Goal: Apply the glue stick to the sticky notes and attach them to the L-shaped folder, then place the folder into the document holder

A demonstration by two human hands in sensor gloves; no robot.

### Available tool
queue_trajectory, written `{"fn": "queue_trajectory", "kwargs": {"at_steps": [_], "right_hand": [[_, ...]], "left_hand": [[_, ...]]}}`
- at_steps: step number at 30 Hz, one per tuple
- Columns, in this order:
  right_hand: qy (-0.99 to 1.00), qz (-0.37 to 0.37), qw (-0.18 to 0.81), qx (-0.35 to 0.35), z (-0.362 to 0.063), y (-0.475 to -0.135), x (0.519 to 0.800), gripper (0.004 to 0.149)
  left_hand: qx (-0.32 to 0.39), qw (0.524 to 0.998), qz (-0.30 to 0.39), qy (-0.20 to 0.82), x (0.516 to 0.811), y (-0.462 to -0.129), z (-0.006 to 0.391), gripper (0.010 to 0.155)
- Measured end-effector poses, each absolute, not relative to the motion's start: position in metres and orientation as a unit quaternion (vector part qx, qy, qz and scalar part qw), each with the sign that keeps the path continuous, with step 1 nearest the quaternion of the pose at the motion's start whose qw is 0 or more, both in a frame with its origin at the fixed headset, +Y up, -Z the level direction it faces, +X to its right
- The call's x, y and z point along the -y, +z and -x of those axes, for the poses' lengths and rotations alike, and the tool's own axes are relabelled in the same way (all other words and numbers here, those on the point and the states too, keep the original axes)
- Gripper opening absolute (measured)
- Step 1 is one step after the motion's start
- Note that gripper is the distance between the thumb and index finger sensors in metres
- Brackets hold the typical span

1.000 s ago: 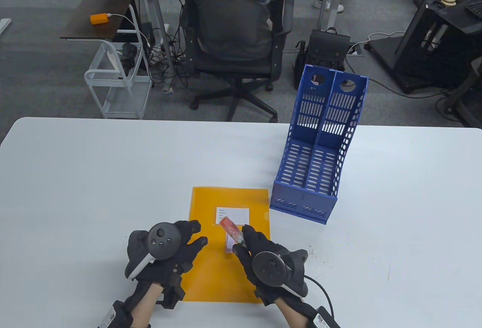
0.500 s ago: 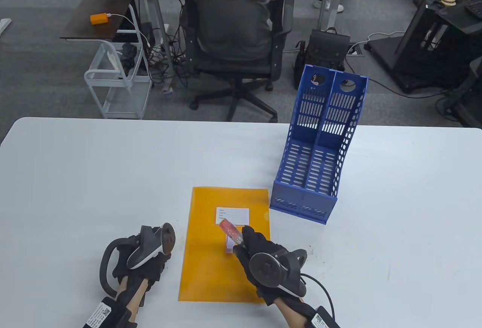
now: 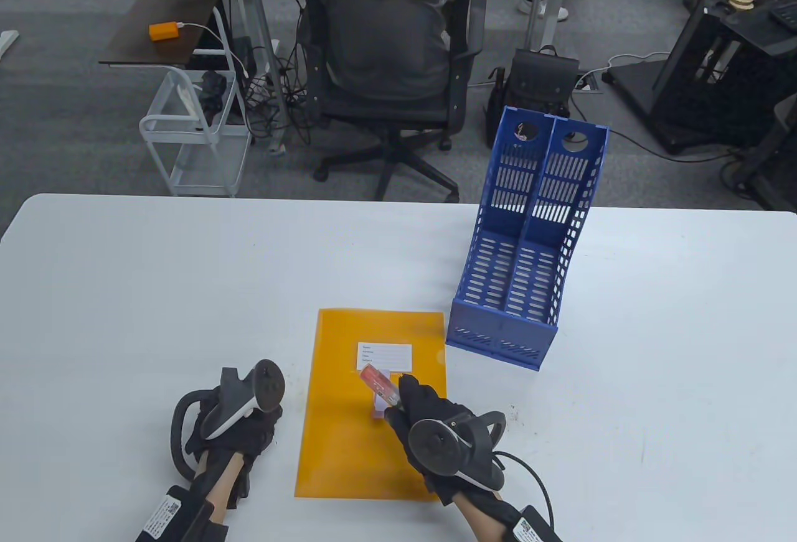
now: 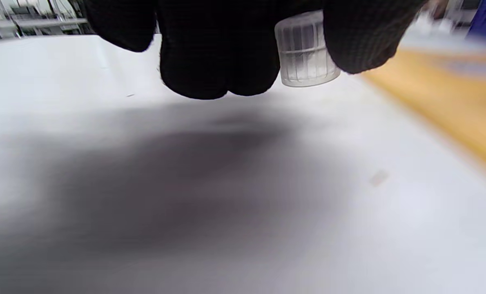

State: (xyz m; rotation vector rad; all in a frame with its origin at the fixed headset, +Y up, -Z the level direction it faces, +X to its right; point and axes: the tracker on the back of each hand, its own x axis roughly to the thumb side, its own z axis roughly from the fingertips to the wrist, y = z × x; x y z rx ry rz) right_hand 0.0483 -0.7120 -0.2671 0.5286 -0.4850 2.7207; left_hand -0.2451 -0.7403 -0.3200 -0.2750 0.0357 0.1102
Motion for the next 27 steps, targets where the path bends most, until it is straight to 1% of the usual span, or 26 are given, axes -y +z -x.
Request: {"fn": "queue_trajectory", "kwargs": {"at_steps": [1,3,5,7,9,11,20,24,27], "right_hand": [[0.954,-0.185,0.163,0.169,-0.048,-0.267,0.712,0.063],[0.953,-0.184,0.179,0.162,-0.049,-0.268,0.712,0.063],[0.948,-0.186,0.212,0.145,-0.05,-0.269,0.712,0.063],[0.945,-0.184,0.232,0.143,-0.05,-0.269,0.711,0.063],[0.942,-0.188,0.238,0.143,-0.05,-0.268,0.71,0.063],[0.939,-0.193,0.246,0.144,-0.049,-0.267,0.709,0.063],[0.926,-0.21,0.28,0.142,-0.049,-0.268,0.71,0.063],[0.928,-0.205,0.263,0.164,-0.051,-0.267,0.708,0.062],[0.929,-0.208,0.254,0.173,-0.05,-0.267,0.708,0.061]], "left_hand": [[-0.005,0.986,0.121,0.115,0.731,-0.319,0.245,0.057],[0.019,0.976,0.095,0.196,0.718,-0.317,0.243,0.057],[0.051,0.954,0.067,0.288,0.707,-0.314,0.237,0.057],[0.084,0.924,0.058,0.368,0.702,-0.312,0.231,0.057],[0.114,0.879,0.063,0.459,0.701,-0.31,0.222,0.057],[0.133,0.849,0.071,0.506,0.702,-0.309,0.215,0.057],[0.179,0.819,0.103,0.536,0.702,-0.31,0.198,0.056],[0.184,0.834,0.064,0.516,0.698,-0.309,0.197,0.054],[0.186,0.84,0.047,0.508,0.696,-0.308,0.197,0.053]]}}
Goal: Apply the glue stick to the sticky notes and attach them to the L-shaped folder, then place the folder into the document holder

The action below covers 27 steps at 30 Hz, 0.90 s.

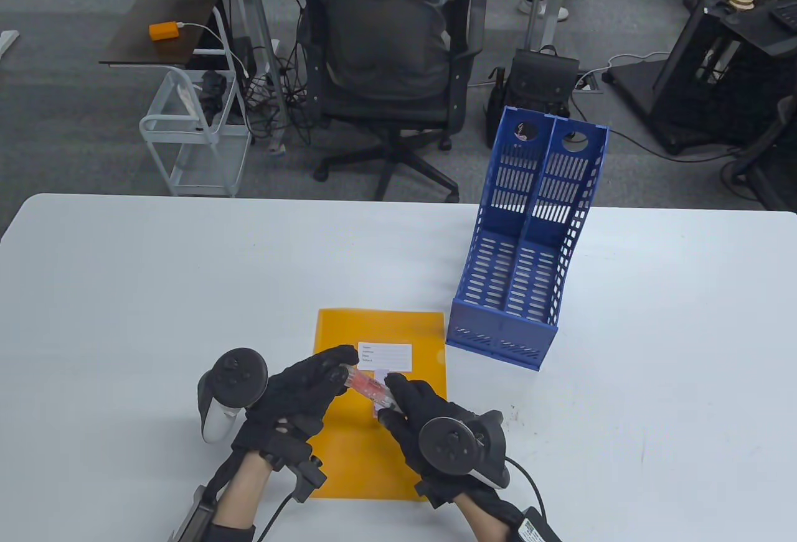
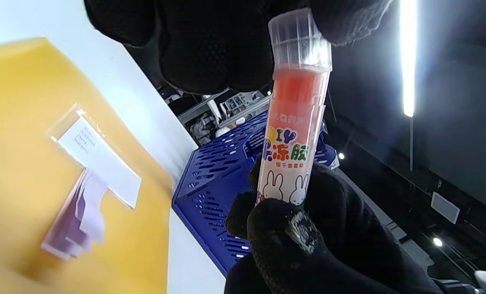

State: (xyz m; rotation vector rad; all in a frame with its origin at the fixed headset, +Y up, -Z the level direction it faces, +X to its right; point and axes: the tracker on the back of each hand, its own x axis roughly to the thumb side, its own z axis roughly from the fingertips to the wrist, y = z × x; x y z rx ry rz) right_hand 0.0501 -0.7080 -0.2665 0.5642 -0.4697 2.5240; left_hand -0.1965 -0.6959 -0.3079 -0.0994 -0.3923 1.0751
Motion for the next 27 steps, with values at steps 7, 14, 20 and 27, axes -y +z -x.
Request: {"fn": "queue_trajectory", "kwargs": {"at_steps": [7,14,20,27], "right_hand": [[0.928,-0.221,0.237,0.186,-0.047,-0.263,0.706,0.061],[0.925,-0.228,0.25,0.176,-0.046,-0.262,0.703,0.06],[0.927,-0.231,0.244,0.168,-0.039,-0.259,0.708,0.064],[0.951,-0.226,0.154,0.147,-0.03,-0.259,0.717,0.073]], "left_hand": [[0.187,0.857,0.043,0.478,0.695,-0.305,0.192,0.052],[0.178,0.871,0.06,0.453,0.695,-0.304,0.188,0.055],[0.166,0.86,0.071,0.477,0.706,-0.307,0.182,0.063],[0.082,0.913,0.004,0.4,0.698,-0.317,0.226,0.06]]}}
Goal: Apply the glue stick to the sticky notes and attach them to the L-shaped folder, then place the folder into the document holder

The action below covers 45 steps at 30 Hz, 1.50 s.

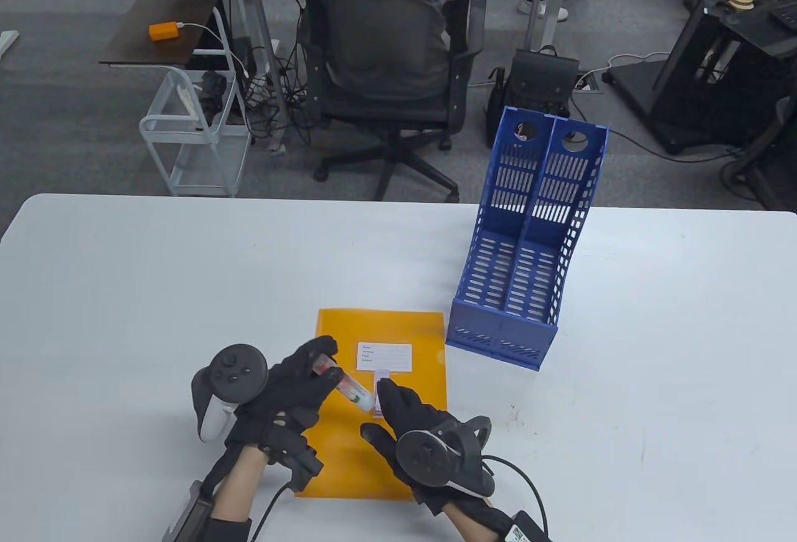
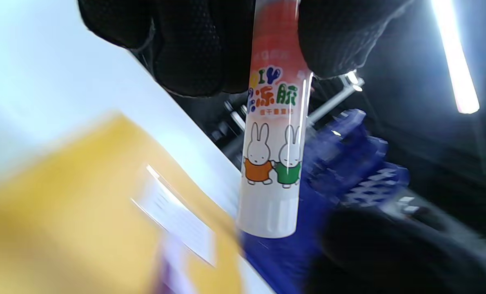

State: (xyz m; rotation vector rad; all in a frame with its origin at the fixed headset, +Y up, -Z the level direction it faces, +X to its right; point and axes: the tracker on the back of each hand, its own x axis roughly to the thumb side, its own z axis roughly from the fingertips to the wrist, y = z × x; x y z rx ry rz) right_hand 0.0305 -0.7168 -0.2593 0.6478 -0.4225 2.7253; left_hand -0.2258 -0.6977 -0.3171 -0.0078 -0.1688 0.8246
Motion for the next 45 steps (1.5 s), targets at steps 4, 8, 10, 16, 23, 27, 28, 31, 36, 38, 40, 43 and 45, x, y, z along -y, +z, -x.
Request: {"fn": "queue_trajectory", "kwargs": {"at_steps": [4,8,10,16,23,27,28,31,36,38,40,43,45], "right_hand": [[0.959,-0.216,0.139,0.118,-0.03,-0.264,0.725,0.073],[0.963,-0.207,0.136,0.104,-0.033,-0.268,0.729,0.073],[0.965,-0.203,0.135,0.098,-0.034,-0.269,0.73,0.073],[0.967,-0.198,0.132,0.09,-0.036,-0.272,0.733,0.072],[0.968,-0.198,0.128,0.087,-0.035,-0.272,0.733,0.072],[0.968,-0.197,0.127,0.086,-0.036,-0.272,0.733,0.071],[0.968,-0.197,0.127,0.086,-0.036,-0.272,0.733,0.071],[0.968,-0.196,0.128,0.085,-0.036,-0.273,0.734,0.071],[0.969,-0.197,0.127,0.085,-0.036,-0.273,0.734,0.071],[0.968,-0.196,0.127,0.085,-0.036,-0.273,0.734,0.071],[0.969,-0.196,0.127,0.085,-0.036,-0.273,0.734,0.071],[0.969,-0.193,0.126,0.087,-0.037,-0.273,0.733,0.071],[0.97,-0.19,0.124,0.087,-0.037,-0.273,0.733,0.071]], "left_hand": [[0.005,0.975,-0.04,0.22,0.697,-0.32,0.255,0.058],[-0.034,0.989,-0.031,0.141,0.708,-0.325,0.273,0.057],[-0.05,0.99,-0.025,0.13,0.714,-0.327,0.281,0.057],[-0.064,0.987,-0.008,0.145,0.727,-0.328,0.291,0.057],[-0.064,0.989,-0.004,0.13,0.731,-0.329,0.287,0.061],[-0.064,0.99,0.001,0.125,0.733,-0.33,0.286,0.061],[-0.066,0.99,-0.001,0.125,0.732,-0.329,0.285,0.062],[-0.068,0.99,0.001,0.122,0.732,-0.328,0.285,0.063],[-0.073,0.99,0.004,0.121,0.731,-0.328,0.284,0.067],[-0.08,0.989,0.006,0.122,0.729,-0.328,0.285,0.069],[-0.086,0.989,0.009,0.124,0.726,-0.328,0.285,0.072],[-0.091,0.987,-0.002,0.133,0.72,-0.327,0.283,0.077],[-0.078,0.988,-0.01,0.134,0.714,-0.325,0.277,0.08]]}}
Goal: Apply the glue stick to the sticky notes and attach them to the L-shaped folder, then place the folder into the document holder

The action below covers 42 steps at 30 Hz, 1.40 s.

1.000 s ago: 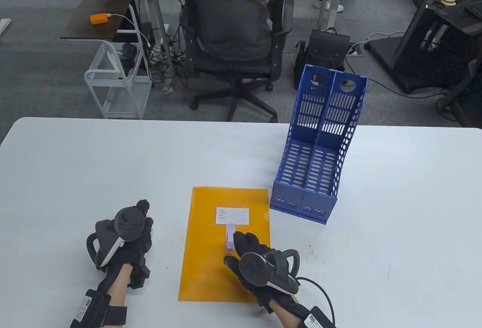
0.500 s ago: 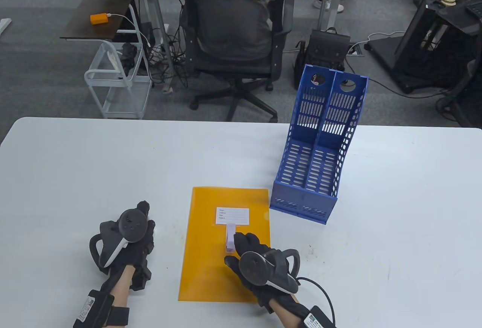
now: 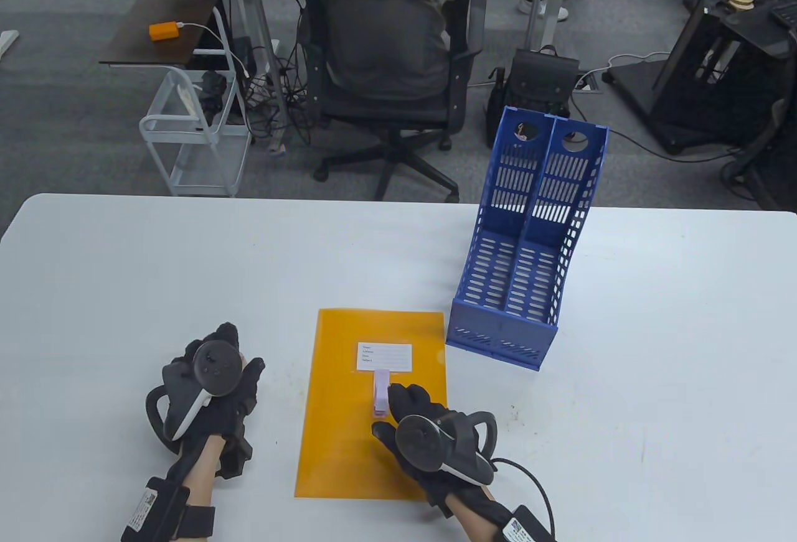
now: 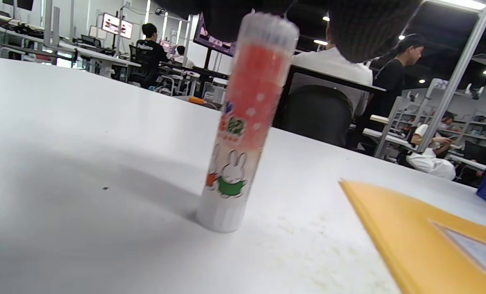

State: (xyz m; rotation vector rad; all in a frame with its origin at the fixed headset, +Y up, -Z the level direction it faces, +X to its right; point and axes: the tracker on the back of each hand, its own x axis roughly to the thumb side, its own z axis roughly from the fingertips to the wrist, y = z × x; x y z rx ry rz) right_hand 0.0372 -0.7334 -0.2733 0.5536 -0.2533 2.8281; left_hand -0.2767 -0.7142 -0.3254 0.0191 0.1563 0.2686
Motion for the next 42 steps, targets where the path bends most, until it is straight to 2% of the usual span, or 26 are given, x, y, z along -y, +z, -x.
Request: {"fn": "queue_trajectory", "kwargs": {"at_steps": [8,12,14,17,20,23,26,29,35,42], "right_hand": [[0.98,-0.162,0.091,0.065,-0.043,-0.279,0.736,0.072],[0.986,-0.148,0.05,0.058,-0.048,-0.283,0.739,0.071],[0.987,-0.147,0.043,0.055,-0.05,-0.285,0.74,0.067],[0.989,-0.14,0.036,0.037,-0.051,-0.287,0.743,0.064],[0.991,-0.133,0.008,0.025,-0.05,-0.289,0.745,0.068],[0.992,-0.123,-0.034,0.004,-0.049,-0.29,0.749,0.08],[0.991,-0.113,-0.064,-0.031,-0.048,-0.292,0.756,0.083],[0.992,-0.103,-0.049,-0.045,-0.051,-0.294,0.757,0.082],[0.993,-0.098,-0.034,-0.061,-0.053,-0.296,0.758,0.08],[0.991,-0.111,-0.047,-0.053,-0.051,-0.297,0.757,0.077]], "left_hand": [[0.067,0.98,0.01,0.186,0.688,-0.319,0.211,0.078],[0.094,0.981,0.038,0.167,0.688,-0.316,0.178,0.068],[0.079,0.983,0.07,0.147,0.696,-0.318,0.167,0.066],[-0.006,0.989,0.126,0.076,0.715,-0.323,0.161,0.068],[-0.065,0.985,0.161,0.012,0.732,-0.325,0.161,0.07],[-0.092,0.978,0.185,-0.007,0.745,-0.324,0.165,0.069],[-0.11,0.974,0.198,-0.016,0.757,-0.322,0.167,0.071],[-0.12,0.972,0.196,-0.053,0.765,-0.322,0.168,0.071],[-0.121,0.968,0.221,0.023,0.771,-0.323,0.177,0.074],[-0.112,0.968,0.215,0.066,0.772,-0.324,0.179,0.072]]}}
